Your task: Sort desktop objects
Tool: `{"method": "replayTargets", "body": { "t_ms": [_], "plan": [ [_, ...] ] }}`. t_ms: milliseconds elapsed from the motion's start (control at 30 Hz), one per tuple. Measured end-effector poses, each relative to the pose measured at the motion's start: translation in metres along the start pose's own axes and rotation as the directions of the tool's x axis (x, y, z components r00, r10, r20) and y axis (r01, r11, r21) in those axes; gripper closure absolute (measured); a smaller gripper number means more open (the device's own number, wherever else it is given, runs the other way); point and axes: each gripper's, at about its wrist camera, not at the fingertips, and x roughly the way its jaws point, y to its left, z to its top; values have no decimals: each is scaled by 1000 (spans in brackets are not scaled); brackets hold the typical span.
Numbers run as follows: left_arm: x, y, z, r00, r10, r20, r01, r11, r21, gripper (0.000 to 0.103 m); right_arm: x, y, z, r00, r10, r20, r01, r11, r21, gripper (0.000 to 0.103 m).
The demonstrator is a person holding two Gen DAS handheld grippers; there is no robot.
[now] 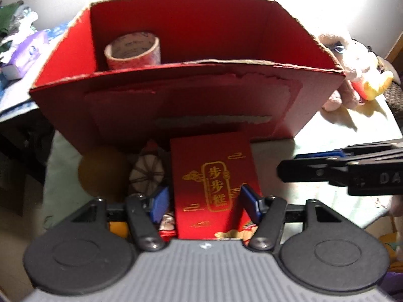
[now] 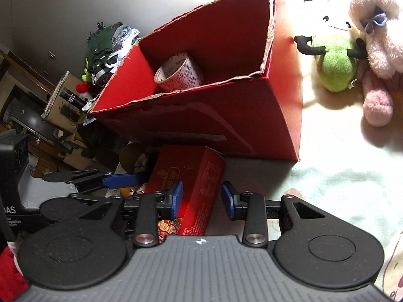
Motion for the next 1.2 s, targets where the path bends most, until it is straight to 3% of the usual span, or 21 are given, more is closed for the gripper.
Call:
{"method": "replayTargets", "body": {
  "t_ms": [300,567,667,767,1033,1133,1200],
  "plan": [
    [6,0,-2,997,-72,-20,71,997,-31,32,15,-7,1,999,3,-47,-2,999,32,65],
    [17,-25,-2,982,-179,-56,178,984,-14,29,14,-17,-2,997,-11,-75,16,998,66,65],
    [22,-41,1,980,-189,-63,192,981,37,26,7,-23,-5,997,-38,-69,43,996,72,64],
    [27,-54,3,977,-194,-85,200,978,63,18,-3,-31,-9,996,-60,-62,65,994,87,64],
    [31,-75,5,975,-204,-85,213,970,118,17,-17,-55,-21,997,-30,-74,43,983,179,63],
    [32,-83,5,977,-196,-83,207,968,146,17,-17,-62,-24,997,-26,-78,41,978,203,53],
    [33,-90,7,977,-196,-86,207,965,159,17,-21,-67,-26,997,-23,-71,38,975,218,53]
  ]
}}
